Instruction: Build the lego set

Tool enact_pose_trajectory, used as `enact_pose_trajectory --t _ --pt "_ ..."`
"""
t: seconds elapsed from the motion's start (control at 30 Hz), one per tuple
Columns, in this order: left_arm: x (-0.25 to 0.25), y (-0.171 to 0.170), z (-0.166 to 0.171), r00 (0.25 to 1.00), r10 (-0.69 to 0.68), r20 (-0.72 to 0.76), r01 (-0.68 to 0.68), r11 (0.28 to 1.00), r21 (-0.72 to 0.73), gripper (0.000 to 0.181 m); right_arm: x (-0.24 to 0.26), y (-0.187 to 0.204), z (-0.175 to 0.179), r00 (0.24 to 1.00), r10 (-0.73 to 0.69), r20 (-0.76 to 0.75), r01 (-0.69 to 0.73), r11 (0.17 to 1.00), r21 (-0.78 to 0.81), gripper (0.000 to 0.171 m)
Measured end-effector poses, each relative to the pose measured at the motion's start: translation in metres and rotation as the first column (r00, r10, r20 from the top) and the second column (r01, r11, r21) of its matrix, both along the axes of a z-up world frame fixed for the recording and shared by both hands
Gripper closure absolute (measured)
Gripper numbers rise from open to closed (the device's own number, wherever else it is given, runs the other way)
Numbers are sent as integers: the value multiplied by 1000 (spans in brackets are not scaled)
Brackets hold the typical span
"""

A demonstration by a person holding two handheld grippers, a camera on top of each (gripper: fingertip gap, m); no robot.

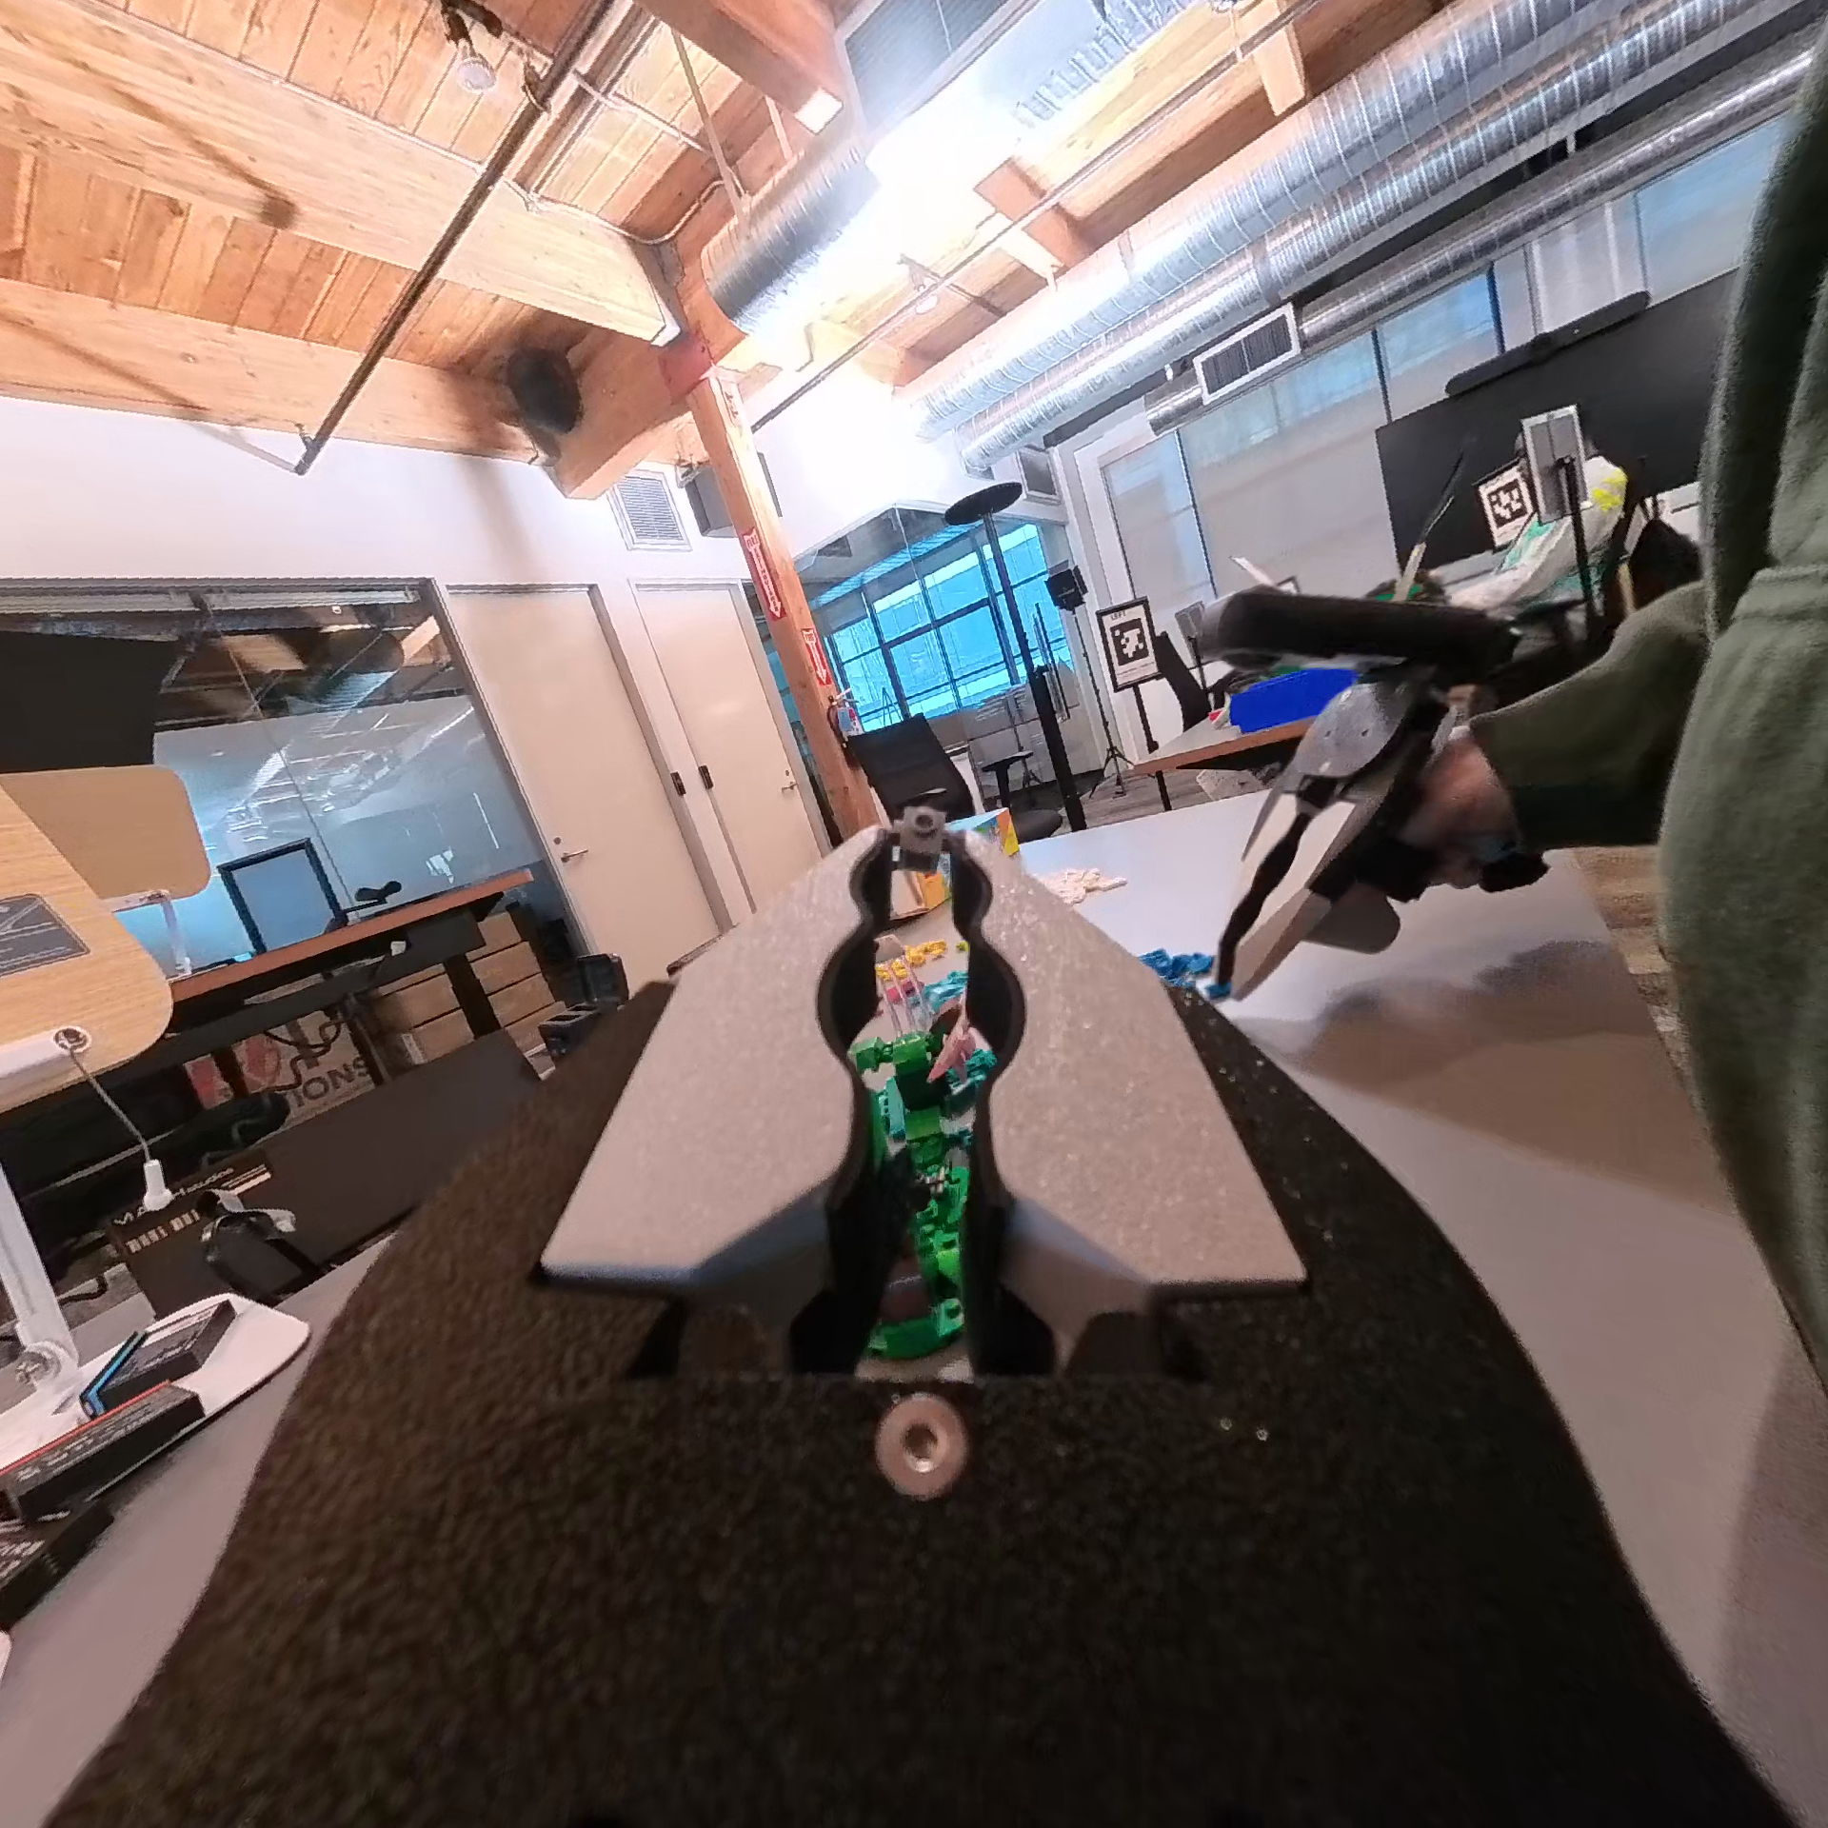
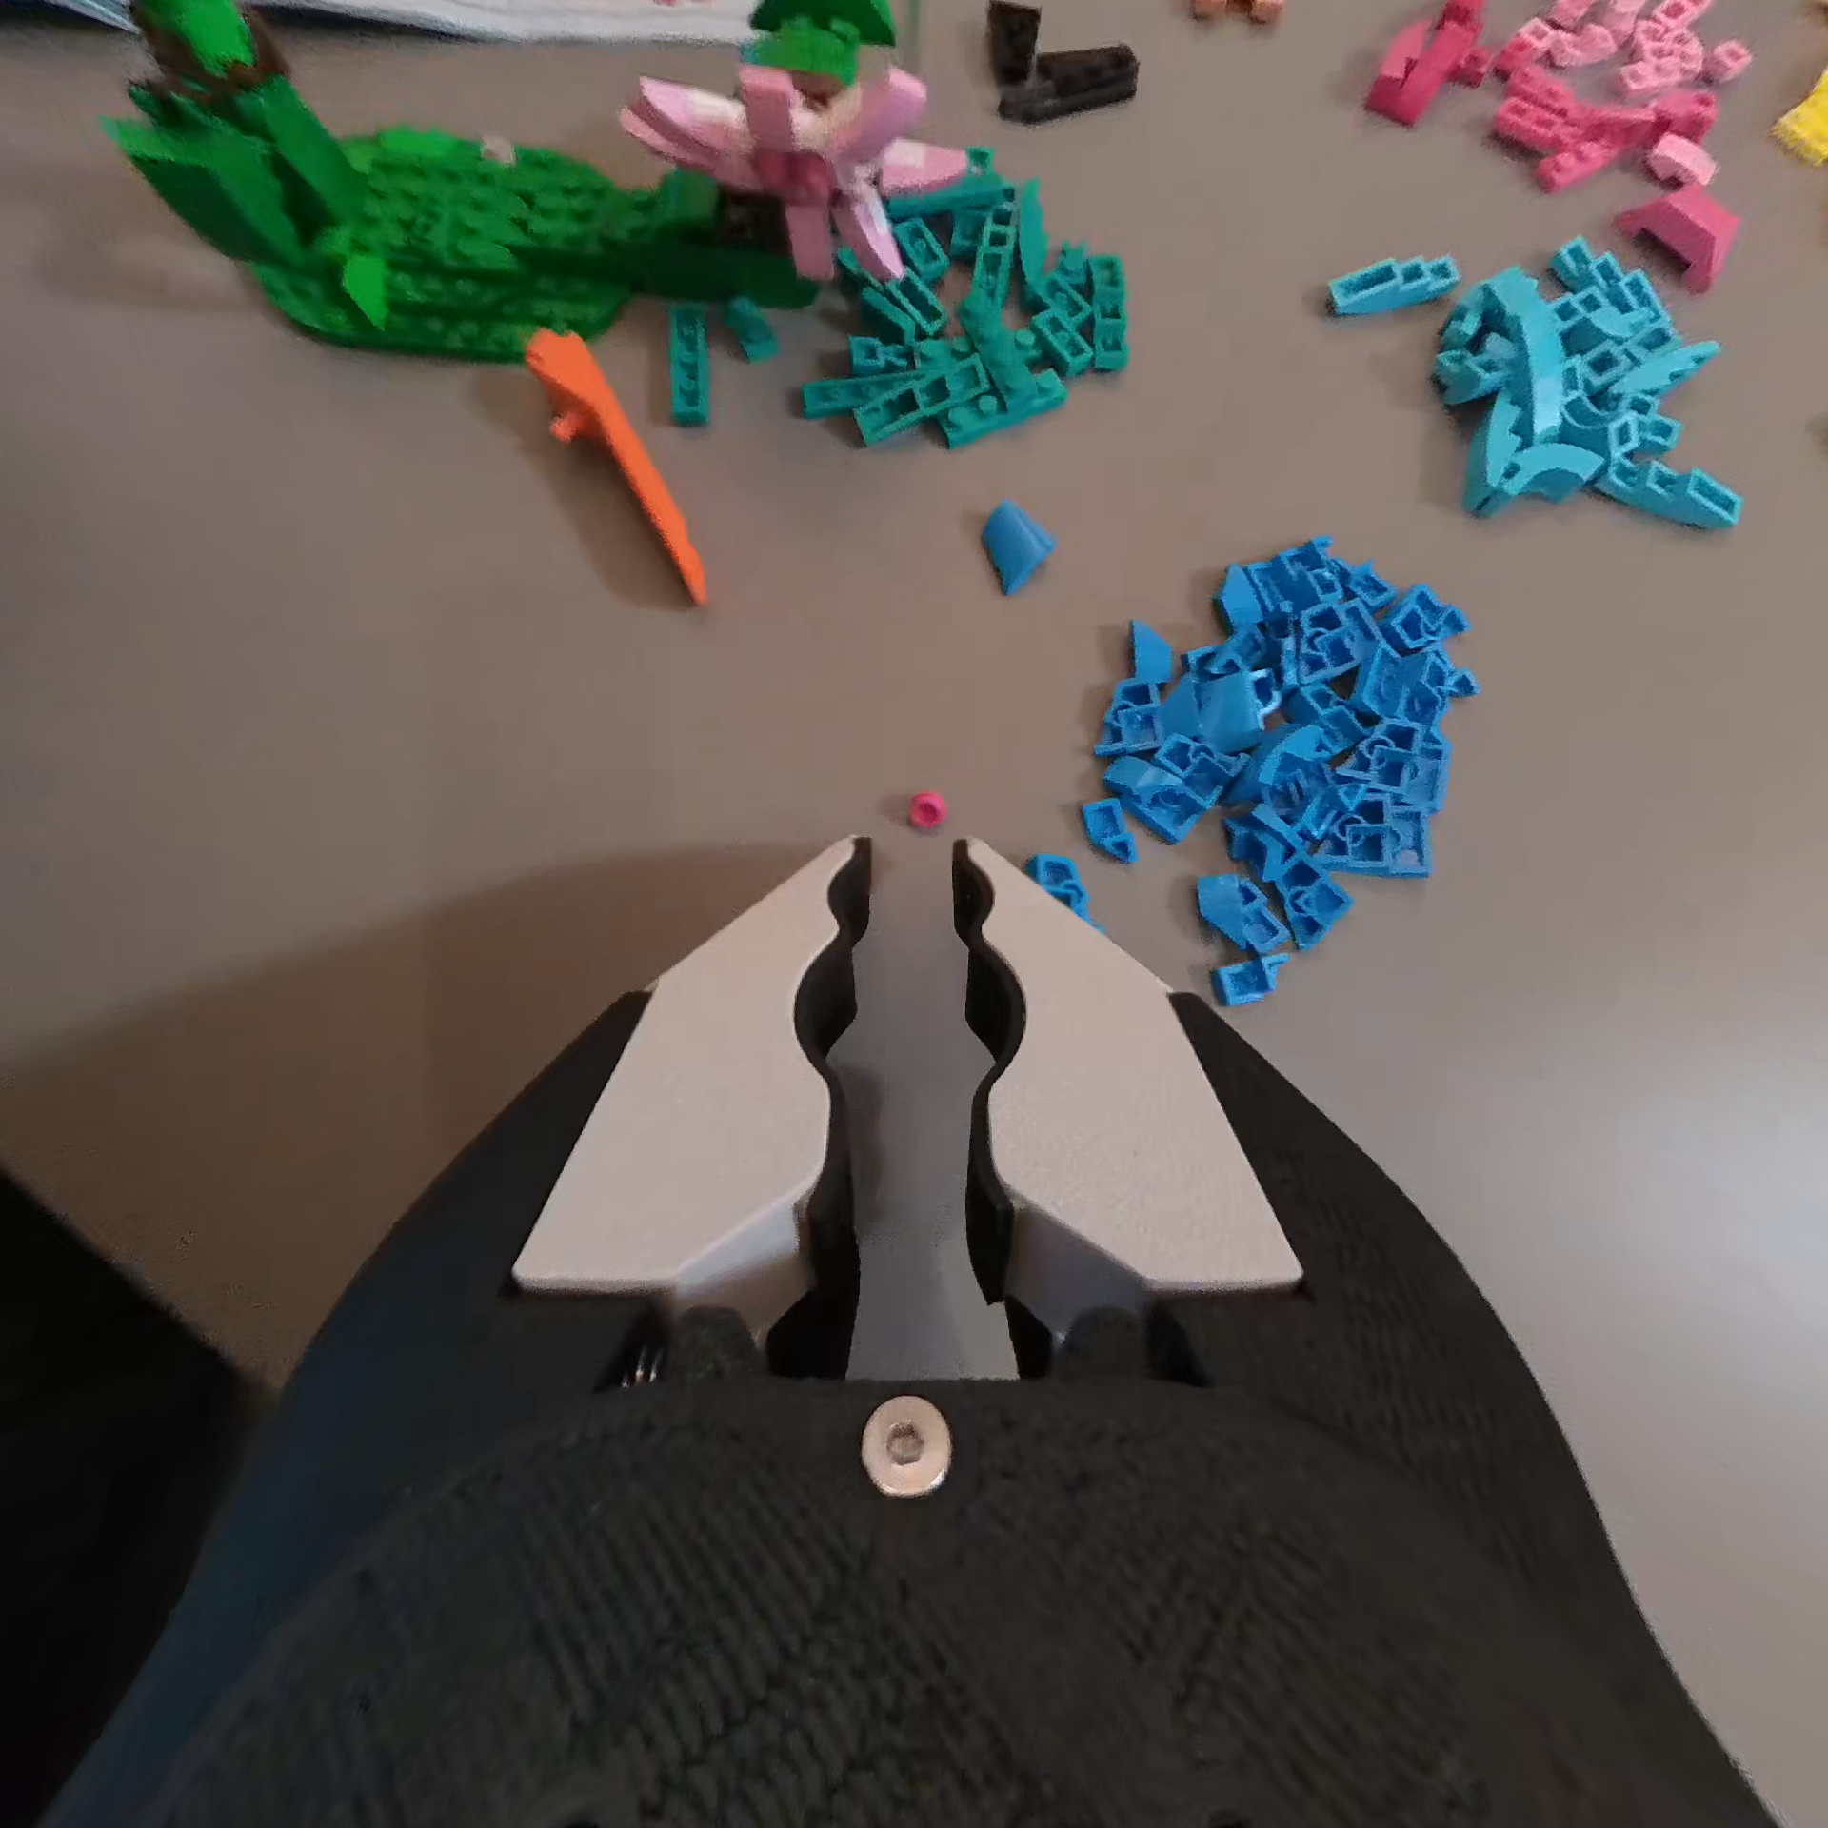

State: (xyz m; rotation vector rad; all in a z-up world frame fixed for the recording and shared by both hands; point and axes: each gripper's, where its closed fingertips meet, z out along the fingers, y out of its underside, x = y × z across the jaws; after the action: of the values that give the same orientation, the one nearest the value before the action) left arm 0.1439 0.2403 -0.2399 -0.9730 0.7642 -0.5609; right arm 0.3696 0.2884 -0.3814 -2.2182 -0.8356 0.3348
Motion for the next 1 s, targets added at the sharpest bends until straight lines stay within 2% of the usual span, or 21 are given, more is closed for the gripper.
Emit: enact_pose_trajectory --t 0.73,0.9,1.0 --pt "1 -8 3 1000 -11 1 11 1000 -19 173 -9 9 -6 999 42 -16 -41 998 51 166" --pt "0 -9 3 1000 -11 2 11 1000 -16 173 -25 1 1 983 178 52 -184 969 166 166" --pt "0 -10 3 1000 -11 1 11 1000 -15 173 -58 -17 13 942 316 -116 -295 941 167 167"
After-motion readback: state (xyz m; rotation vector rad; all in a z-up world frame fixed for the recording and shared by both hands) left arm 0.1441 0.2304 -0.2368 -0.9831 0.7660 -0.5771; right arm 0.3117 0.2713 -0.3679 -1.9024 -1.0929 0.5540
